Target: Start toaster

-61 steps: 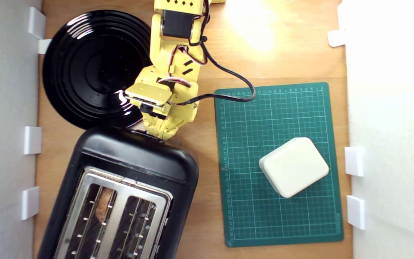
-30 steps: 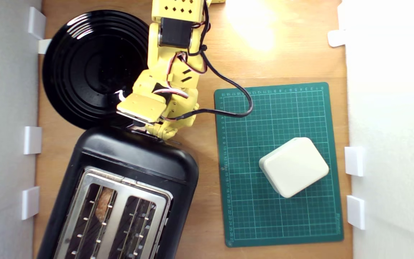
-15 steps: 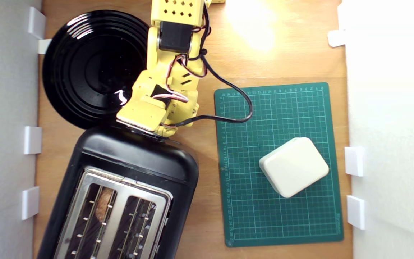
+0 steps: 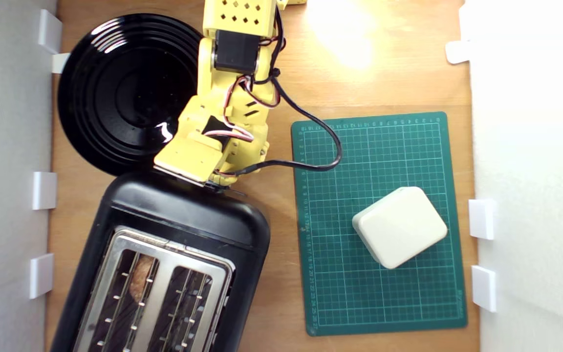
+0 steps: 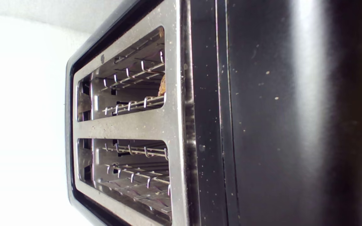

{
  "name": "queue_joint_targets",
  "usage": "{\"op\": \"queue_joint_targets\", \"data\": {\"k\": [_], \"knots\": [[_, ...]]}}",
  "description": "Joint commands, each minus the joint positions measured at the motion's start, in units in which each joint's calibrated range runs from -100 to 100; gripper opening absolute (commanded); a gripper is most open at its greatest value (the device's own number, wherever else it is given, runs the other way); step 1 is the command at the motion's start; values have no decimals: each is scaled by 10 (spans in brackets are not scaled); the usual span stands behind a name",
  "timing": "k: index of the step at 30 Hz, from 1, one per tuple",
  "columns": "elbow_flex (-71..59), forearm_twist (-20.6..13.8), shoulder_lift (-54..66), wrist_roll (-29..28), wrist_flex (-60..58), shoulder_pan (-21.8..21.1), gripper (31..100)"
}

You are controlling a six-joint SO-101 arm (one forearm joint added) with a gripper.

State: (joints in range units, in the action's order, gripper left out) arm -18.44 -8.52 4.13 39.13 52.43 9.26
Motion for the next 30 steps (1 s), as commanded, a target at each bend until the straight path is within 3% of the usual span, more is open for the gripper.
{"op": "queue_joint_targets", "data": {"k": [1, 12, 16, 28, 30], "knots": [[21, -4, 24, -3, 17, 2, 313], [53, 1, 60, -5, 16, 2, 313], [74, 27, 70, -9, 17, 3, 313], [79, 30, 141, -17, 38, 2, 313], [79, 43, 159, -18, 57, 2, 313]]}}
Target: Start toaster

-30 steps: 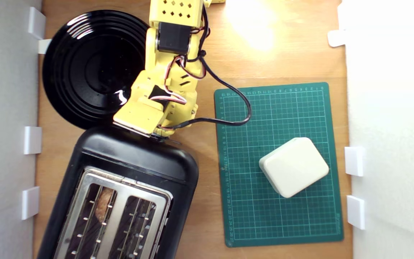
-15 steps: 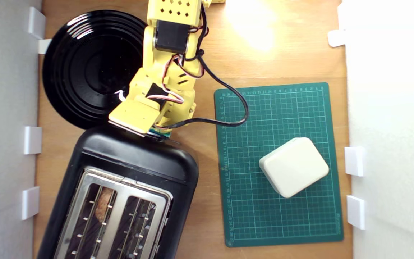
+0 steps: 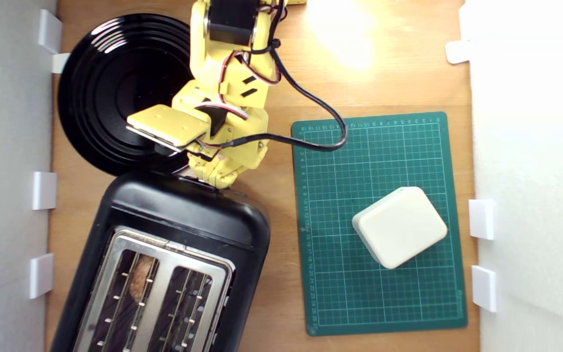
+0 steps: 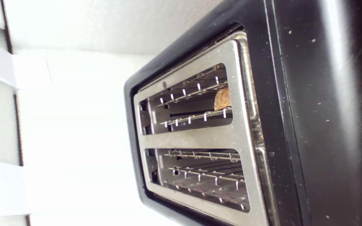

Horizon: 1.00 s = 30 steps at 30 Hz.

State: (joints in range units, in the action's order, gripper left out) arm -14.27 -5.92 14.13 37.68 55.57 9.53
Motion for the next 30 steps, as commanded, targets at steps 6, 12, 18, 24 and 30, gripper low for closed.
{"op": "queue_joint_targets", "data": {"k": [6, 12, 18, 24, 30], "knots": [[37, 56, 132, -12, 72, -2, 313], [17, 58, 223, -85, 74, -29, 313], [-47, 70, 317, -149, 72, -42, 313], [-176, 70, 440, -197, 69, -51, 313], [-369, 71, 607, -193, 59, -64, 313]]}}
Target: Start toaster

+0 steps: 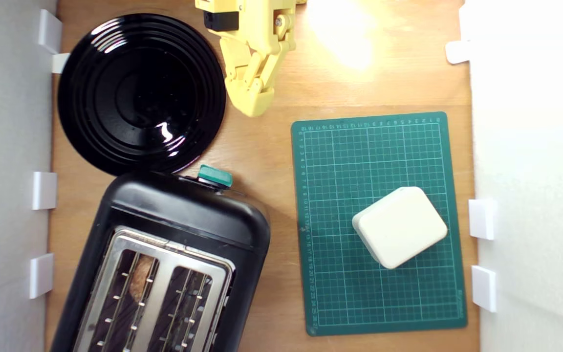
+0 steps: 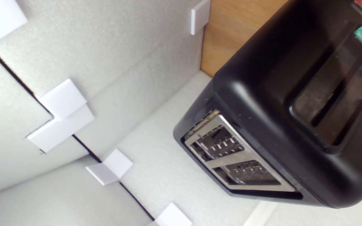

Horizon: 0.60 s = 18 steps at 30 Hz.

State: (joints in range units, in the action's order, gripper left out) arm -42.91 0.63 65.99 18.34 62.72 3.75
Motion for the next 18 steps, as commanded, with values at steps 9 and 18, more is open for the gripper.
{"op": "queue_joint_targets", "data": {"k": [9, 18], "knots": [[-376, 7, 290, 46, -51, -10, 313], [-475, 0, 333, 63, -57, -15, 313]]}}
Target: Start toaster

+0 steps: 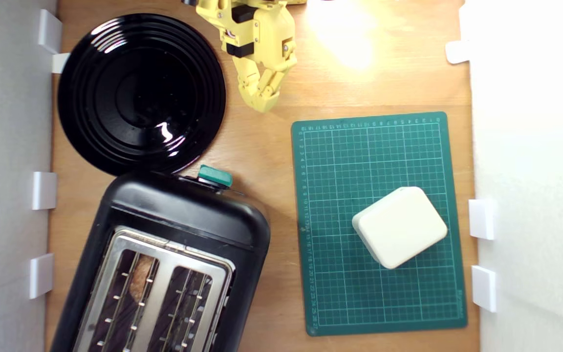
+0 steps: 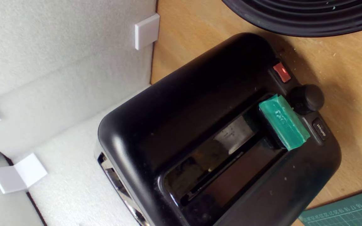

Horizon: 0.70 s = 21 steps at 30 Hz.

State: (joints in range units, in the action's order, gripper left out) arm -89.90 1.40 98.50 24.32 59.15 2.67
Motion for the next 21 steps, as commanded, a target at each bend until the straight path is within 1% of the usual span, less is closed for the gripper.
{"op": "queue_joint_targets", "data": {"k": [1, 7, 10, 21], "knots": [[-15, -9, 8, 3, -21, -4, 313], [-65, -5, 10, 29, -33, -1, 313], [-97, -13, 10, 31, -65, 1, 313], [-98, -15, 10, 28, -57, 0, 313]]}}
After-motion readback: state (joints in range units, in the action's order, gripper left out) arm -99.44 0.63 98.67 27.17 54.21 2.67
